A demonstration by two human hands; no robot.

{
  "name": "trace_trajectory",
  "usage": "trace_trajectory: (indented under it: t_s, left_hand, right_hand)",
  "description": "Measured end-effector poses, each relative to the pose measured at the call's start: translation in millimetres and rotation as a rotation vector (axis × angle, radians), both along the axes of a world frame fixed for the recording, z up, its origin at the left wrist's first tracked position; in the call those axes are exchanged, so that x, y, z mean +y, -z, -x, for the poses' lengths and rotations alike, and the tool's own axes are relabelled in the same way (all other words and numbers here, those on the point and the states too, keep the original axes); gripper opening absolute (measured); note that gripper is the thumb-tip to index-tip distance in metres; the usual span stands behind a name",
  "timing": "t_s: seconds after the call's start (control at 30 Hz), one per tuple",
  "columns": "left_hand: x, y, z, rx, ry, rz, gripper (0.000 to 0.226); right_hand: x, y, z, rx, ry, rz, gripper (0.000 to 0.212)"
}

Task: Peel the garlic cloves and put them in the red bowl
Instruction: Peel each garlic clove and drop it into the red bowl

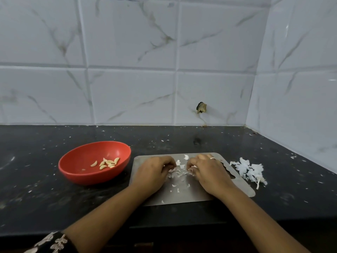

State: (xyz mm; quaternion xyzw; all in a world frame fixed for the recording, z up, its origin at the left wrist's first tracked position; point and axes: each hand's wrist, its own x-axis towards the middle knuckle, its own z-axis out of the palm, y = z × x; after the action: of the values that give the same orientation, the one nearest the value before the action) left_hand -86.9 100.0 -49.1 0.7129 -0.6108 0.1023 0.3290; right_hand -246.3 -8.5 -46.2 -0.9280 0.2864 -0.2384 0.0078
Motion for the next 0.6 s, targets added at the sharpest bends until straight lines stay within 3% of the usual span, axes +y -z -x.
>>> trace_trajectory:
  t_s: [0.17,0.33,0.4,0.6]
  left_hand:
    - [0.3,1.8,-1.8,0.131,0.078,0.116,0.009]
    - [0.8,1.2,-7.6,0.376,0.108,0.240,0.015]
    - [-0.2,1.4,-9.0,0.376,0.107,0.241,0.023]
    - [1.4,3.6,-8.0,0.283,0.085,0.183,0.011]
  right_hand:
    - [7.7,-10.3,-18.7,-0.387,-0.142,-0.451,0.008]
    - [15.8,-5.7,-27.7,-0.584,-0.272,-0.892,0.007]
    - [16.1,-4.5,-26.9,-0.576,-0.301,-0.953,0.008]
    - [20.5,-2.2,-24.5,-0.599,-0.318,-0.957,0.011]
